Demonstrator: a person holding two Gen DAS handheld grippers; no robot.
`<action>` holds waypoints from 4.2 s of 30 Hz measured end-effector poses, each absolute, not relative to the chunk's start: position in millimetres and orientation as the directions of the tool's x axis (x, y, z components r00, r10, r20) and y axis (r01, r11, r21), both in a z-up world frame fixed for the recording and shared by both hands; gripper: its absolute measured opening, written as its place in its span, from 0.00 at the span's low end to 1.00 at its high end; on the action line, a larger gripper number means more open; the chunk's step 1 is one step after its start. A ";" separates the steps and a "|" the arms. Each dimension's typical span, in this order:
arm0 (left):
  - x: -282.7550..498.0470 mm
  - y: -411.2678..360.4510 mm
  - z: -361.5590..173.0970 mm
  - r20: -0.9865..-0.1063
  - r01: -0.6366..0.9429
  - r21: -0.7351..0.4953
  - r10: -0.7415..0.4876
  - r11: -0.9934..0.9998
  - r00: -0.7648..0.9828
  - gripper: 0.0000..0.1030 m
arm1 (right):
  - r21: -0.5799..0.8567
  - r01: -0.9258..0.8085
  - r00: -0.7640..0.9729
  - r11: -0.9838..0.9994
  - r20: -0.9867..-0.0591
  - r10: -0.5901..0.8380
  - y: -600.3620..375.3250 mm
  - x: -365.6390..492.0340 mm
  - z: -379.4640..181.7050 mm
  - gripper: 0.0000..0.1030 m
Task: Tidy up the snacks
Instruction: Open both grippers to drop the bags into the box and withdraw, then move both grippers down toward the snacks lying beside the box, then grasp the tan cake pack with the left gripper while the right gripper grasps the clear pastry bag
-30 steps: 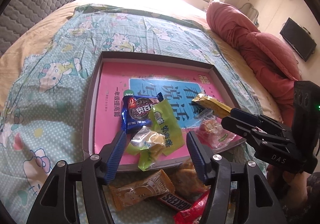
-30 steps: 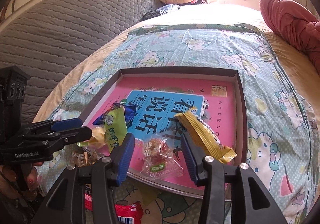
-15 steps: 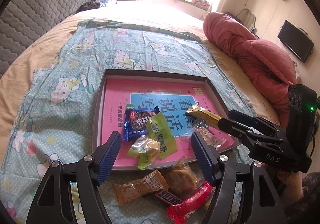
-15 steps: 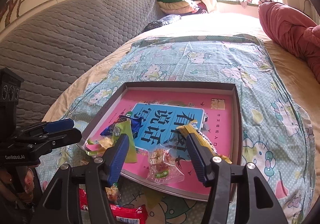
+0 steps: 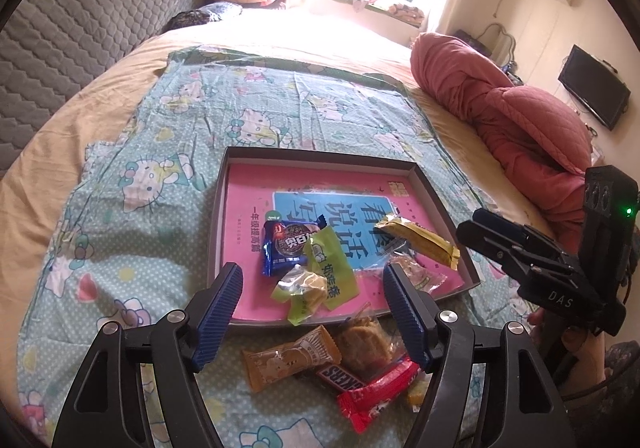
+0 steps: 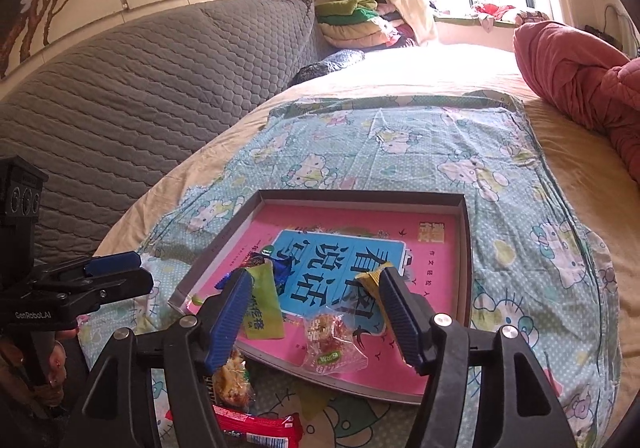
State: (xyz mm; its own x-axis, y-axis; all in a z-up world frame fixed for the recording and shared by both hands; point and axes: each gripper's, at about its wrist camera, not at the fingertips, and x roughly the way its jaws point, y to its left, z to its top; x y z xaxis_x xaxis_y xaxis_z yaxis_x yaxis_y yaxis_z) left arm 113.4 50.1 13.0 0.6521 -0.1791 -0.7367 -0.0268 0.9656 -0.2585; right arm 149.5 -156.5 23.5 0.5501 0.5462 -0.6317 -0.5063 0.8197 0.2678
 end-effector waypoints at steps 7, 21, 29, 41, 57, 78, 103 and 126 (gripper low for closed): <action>104.4 54.9 15.1 -0.745 -0.032 -0.238 -0.161 0.971 0.648 0.72 | 0.266 -0.535 0.549 0.802 -0.612 0.569 -157.7 139.0 33.4 0.64; 90.4 63.0 12.3 -0.769 -0.038 -0.212 -0.143 0.977 0.623 0.72 | 0.292 -0.552 0.530 0.781 -0.600 0.600 -161.7 122.8 36.3 0.67; 83.6 63.2 -3.6 -0.800 -0.025 -0.182 -0.133 0.983 0.585 0.72 | 0.299 -0.572 0.495 0.764 -0.616 0.612 -154.3 110.2 30.8 0.67; 83.7 53.2 -36.9 -0.849 0.031 -0.148 -0.143 0.988 0.508 0.73 | 0.305 -0.597 0.428 0.742 -0.661 0.617 -140.2 98.4 15.9 0.68; 96.1 42.8 -61.8 -0.860 0.148 -0.113 -0.171 0.983 0.482 0.74 | 0.291 -0.618 0.361 0.730 -0.720 0.592 -123.9 96.6 -4.3 0.68; 115.6 46.5 -85.0 -0.861 0.265 -0.149 -0.257 0.953 0.440 0.73 | 0.360 -0.620 0.199 0.697 -0.787 0.584 -91.6 114.0 -58.4 0.49; 104.4 47.3 -83.1 -0.857 0.198 -0.193 -0.264 0.961 0.443 0.27 | 0.368 -0.640 0.183 0.674 -0.779 0.600 -85.8 113.4 -60.1 0.30; 94.0 37.1 -38.7 -0.803 0.166 -0.263 -0.311 0.950 0.508 0.13 | 0.381 -0.662 0.251 0.646 -0.698 0.670 -94.1 112.2 -24.7 0.30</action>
